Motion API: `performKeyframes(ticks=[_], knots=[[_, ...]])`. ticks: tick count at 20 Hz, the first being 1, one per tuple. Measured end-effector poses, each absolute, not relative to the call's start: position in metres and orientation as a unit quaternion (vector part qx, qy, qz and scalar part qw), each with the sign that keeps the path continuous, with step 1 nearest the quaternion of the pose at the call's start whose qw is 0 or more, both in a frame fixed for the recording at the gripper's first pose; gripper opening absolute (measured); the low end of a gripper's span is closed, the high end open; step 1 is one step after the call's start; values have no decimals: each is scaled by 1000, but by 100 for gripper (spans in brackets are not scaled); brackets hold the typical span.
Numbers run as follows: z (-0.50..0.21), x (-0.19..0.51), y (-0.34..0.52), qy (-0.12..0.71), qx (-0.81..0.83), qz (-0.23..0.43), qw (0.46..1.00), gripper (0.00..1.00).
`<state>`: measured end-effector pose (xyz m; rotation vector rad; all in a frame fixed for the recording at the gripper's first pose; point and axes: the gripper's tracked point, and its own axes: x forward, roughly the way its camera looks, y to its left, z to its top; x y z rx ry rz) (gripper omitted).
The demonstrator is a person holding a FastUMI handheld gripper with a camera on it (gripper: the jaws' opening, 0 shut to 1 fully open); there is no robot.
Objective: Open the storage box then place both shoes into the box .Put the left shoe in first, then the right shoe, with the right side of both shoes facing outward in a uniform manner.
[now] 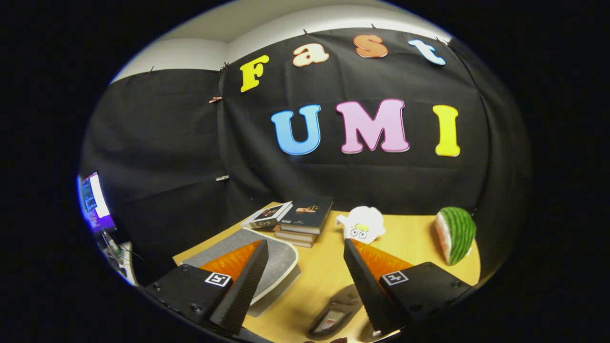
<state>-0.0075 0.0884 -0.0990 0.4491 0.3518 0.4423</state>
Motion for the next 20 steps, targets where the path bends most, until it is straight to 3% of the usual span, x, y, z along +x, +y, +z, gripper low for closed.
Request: performKeyframes(ticks=[11,20], knots=[[-167,-39,148,311,372,312,817,98],[-200,-35,178,378,516,321,699,98]])
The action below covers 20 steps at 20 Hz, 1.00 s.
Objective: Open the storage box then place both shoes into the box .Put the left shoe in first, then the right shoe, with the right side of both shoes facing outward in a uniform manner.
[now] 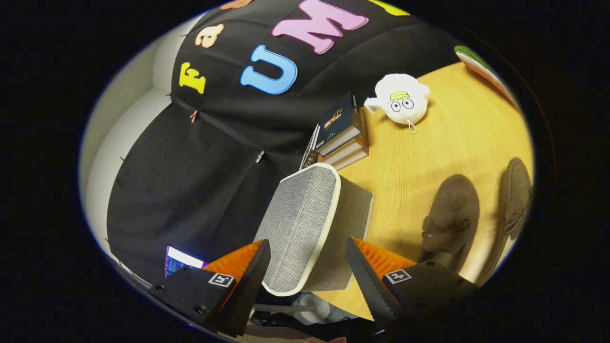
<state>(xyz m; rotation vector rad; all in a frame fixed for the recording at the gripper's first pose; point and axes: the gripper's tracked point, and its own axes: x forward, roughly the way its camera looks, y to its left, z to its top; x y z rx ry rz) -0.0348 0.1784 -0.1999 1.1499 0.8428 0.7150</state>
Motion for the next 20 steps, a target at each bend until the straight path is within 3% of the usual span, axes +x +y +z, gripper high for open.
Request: performKeyframes(ticks=[12,18,20], knots=[[-221,-33,228,427,578,347,603,98],[-221,-33,237,435,596,357,572,92],[-219,-34,237,438,602,360,563,68]])
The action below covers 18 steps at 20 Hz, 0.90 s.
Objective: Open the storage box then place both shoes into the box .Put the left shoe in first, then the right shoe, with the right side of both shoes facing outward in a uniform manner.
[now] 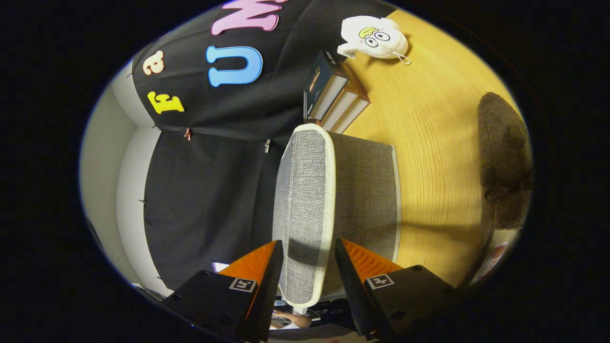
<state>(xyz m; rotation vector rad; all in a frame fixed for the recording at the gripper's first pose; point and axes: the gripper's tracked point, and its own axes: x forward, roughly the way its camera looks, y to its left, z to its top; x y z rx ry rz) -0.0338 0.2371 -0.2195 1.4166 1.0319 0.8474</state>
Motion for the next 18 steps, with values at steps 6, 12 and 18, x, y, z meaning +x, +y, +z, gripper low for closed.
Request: performKeyframes(ticks=[6,12,18], knots=[[-229,-38,236,461,604,351,547,30],[-204,-33,221,421,607,357,572,6],[-161,-31,226,400,591,377,590,5]])
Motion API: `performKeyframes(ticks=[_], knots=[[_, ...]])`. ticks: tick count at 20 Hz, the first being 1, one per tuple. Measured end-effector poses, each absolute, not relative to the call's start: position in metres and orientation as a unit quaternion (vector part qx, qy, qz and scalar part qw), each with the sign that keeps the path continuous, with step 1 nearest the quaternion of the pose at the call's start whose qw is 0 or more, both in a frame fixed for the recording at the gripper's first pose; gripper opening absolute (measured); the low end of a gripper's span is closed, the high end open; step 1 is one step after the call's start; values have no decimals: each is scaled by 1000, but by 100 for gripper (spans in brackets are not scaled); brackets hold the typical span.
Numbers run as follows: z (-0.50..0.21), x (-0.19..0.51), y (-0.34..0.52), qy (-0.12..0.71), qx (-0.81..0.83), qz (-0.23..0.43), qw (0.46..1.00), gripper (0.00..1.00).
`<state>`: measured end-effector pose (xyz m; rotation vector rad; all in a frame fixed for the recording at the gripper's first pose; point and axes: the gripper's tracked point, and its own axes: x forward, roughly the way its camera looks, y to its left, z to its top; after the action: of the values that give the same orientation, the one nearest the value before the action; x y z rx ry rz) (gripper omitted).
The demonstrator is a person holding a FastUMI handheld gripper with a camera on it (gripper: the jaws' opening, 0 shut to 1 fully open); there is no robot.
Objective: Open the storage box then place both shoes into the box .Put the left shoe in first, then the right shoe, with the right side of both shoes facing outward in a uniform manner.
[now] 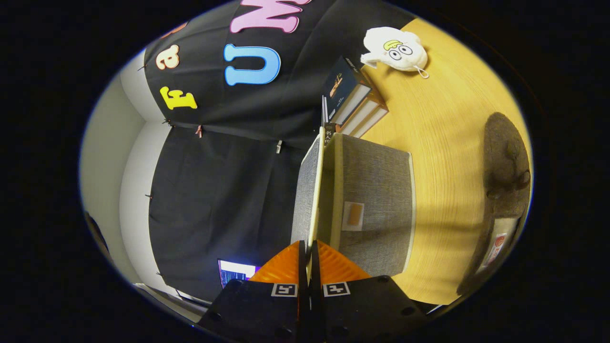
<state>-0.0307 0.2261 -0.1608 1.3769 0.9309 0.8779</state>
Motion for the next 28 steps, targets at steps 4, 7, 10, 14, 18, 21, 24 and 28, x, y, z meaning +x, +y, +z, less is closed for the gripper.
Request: performKeyframes(ticks=[4,7,10,14,18,21,24,28], knots=[[-116,-19,234,374,582,396,604,5],[-84,-11,249,366,558,408,623,6],[-51,-6,273,357,525,427,644,7],[-18,-3,315,351,490,448,661,7],[4,0,358,359,474,454,664,7],[12,0,386,357,458,465,668,10],[13,1,407,361,441,472,673,15],[10,-3,431,376,432,481,663,29]])
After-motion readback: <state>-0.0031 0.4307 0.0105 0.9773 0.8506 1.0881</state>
